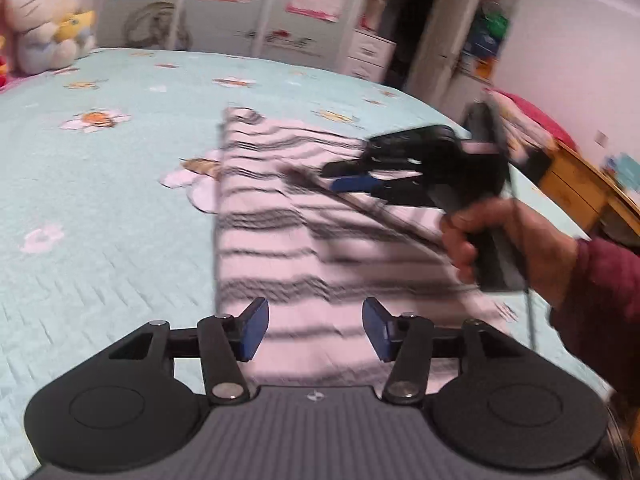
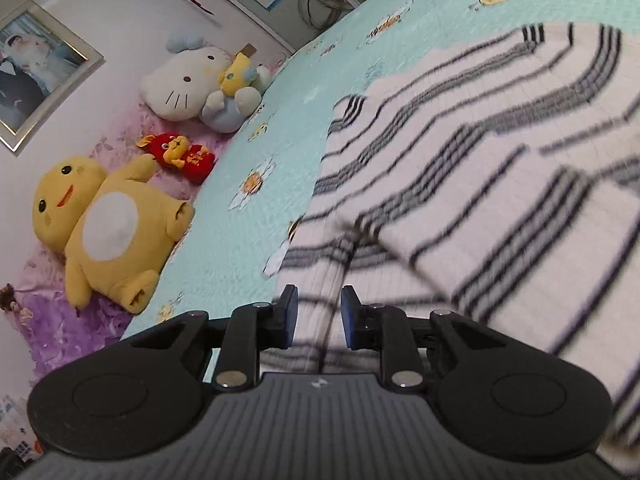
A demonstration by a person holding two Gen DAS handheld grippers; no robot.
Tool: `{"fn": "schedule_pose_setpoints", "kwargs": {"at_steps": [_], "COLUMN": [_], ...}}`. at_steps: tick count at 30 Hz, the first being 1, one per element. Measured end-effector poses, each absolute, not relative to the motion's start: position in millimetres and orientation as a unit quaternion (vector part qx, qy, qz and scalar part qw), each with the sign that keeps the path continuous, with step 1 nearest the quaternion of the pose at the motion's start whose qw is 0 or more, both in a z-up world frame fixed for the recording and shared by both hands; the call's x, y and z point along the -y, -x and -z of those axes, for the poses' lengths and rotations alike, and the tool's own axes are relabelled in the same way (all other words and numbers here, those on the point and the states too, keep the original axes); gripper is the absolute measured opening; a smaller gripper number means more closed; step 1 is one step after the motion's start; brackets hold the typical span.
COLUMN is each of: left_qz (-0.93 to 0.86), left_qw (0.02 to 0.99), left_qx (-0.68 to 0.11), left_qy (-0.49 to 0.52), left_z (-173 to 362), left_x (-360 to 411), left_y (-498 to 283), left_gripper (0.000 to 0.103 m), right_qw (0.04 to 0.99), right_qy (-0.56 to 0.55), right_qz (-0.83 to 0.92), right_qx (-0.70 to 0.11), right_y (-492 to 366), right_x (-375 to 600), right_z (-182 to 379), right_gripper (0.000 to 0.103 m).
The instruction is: Fold clothes
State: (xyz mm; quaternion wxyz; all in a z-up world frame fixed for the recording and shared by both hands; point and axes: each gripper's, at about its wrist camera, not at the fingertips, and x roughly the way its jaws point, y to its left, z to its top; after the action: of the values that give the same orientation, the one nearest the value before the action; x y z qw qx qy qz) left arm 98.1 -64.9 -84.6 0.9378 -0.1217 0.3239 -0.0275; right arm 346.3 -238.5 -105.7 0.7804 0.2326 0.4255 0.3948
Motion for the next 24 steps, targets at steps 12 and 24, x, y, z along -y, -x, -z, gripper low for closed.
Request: {"fn": "schedule_pose_setpoints", "kwargs": {"at_steps": [12,24], "left_qz": [0.047,0.04], "left_qw": [0.929,0.932], "left_qx": [-0.341,-0.331], "left_qy": [0.135,0.144], "left_z": [104.2,135.7], "left_x": [58.1,56.5], "left_y": [-133.3,-168.7], "left_gripper": [0.055,0.06], "right_qw": [0.834,0.846], "right_qy": [-0.133,-0.064], "right_qz": [-0.393,-0.401], "right_qx": [-0.364,-0.344], "right_y": [-474.8,-558.0], "right_x": [186.7,103.1], "right_z": [85.6,112.5], "right_gripper": [0.047,0.047]}}
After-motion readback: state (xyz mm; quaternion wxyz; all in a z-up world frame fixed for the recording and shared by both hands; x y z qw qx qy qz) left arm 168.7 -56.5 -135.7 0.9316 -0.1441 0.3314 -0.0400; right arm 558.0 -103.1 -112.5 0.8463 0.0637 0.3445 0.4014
